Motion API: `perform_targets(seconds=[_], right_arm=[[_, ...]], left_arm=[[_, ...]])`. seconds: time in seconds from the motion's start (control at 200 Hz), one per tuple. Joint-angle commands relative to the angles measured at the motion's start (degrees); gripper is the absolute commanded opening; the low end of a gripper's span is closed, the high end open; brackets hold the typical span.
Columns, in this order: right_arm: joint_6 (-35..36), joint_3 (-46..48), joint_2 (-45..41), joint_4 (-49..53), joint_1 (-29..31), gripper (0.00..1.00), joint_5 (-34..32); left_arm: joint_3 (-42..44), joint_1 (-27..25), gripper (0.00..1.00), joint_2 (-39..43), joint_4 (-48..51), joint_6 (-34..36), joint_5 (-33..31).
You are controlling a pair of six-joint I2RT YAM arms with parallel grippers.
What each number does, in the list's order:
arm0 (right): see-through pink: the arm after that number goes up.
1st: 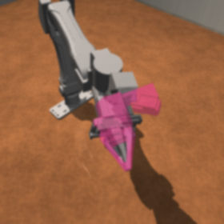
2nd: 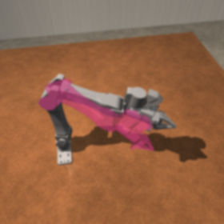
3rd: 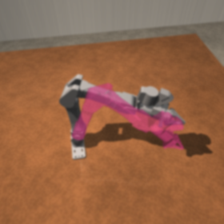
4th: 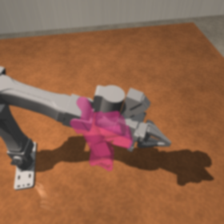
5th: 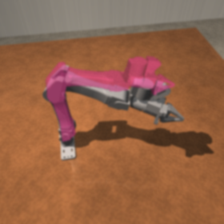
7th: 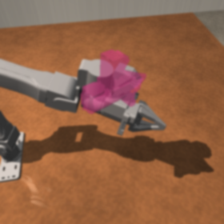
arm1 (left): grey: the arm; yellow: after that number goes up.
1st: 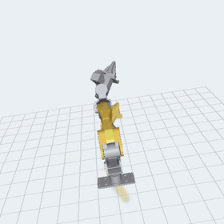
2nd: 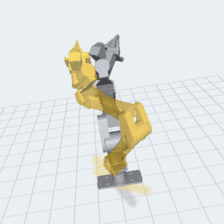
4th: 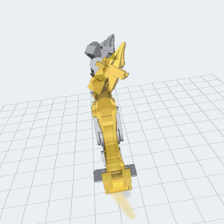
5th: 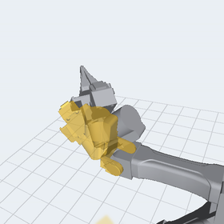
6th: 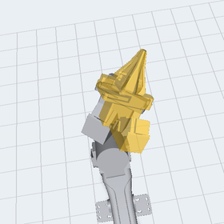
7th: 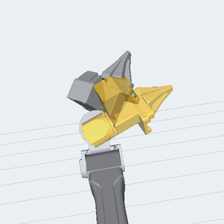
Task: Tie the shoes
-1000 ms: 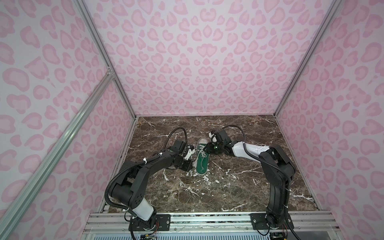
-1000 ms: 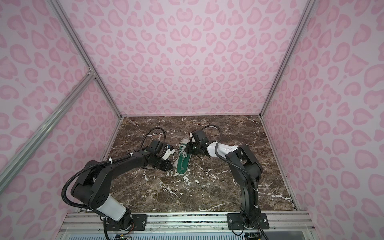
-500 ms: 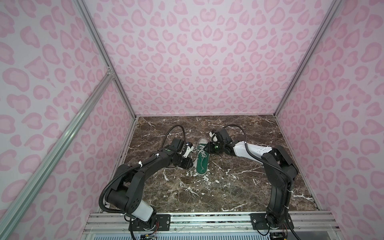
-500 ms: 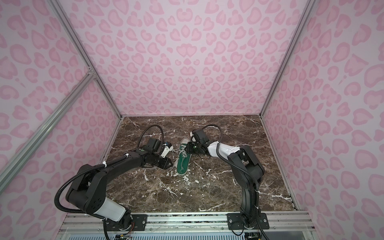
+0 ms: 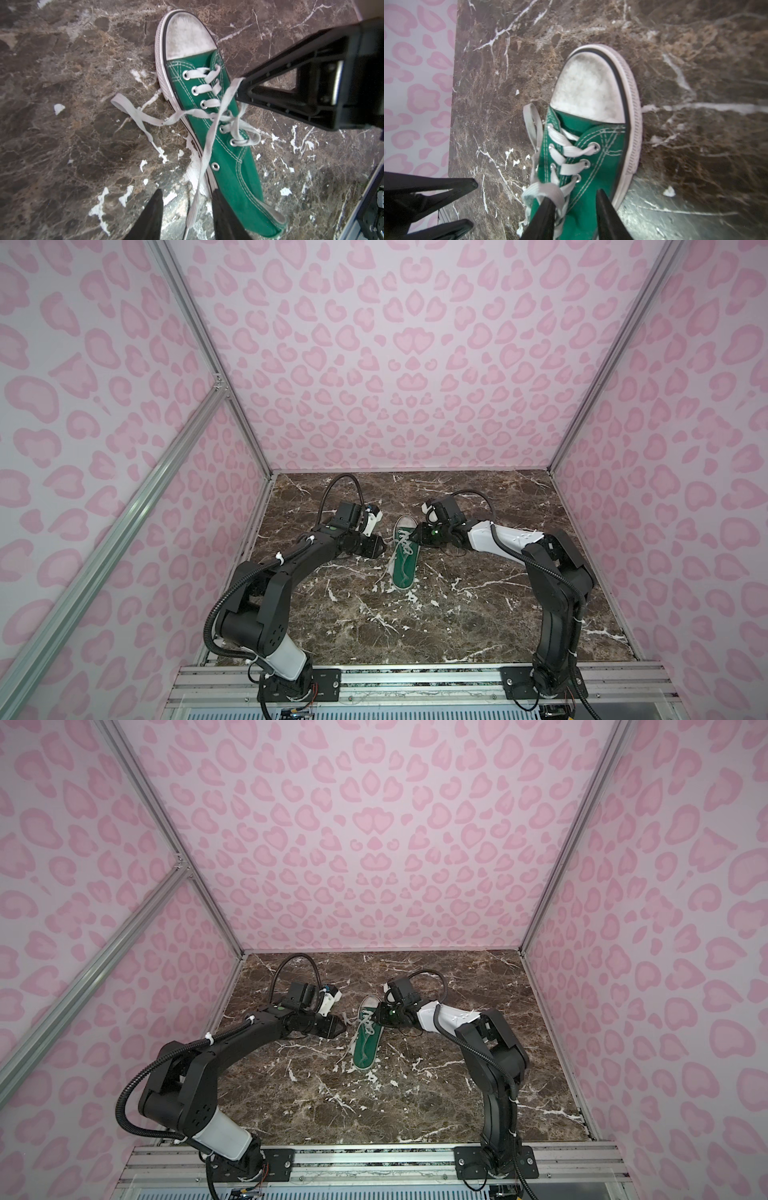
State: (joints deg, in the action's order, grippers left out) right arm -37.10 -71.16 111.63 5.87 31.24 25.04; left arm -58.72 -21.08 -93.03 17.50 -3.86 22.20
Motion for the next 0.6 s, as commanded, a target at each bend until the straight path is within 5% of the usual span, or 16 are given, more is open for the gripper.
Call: perform_targets(seconds=[0.0,0.42,0.595], right_arm=[[-1.90,-0.01,0.86,-1.03,-0.42,0.35,3.69],[-13.86,7.06,0.64,-17.40,-3.00,0.38,13.69],[-13.09,7.83,-1.03,-16.67,-3.30,0.41,12.93]], left_arm=[[-0.96,-0.03,0.42,-0.71,-1.92,-1.06,1.44],[-2.27,-0.04,0.42,-2.80,-2.89,-1.95,1.93],[-2.45,-0.04,0.42,-3.44,-3.42,-2.43,1.62]])
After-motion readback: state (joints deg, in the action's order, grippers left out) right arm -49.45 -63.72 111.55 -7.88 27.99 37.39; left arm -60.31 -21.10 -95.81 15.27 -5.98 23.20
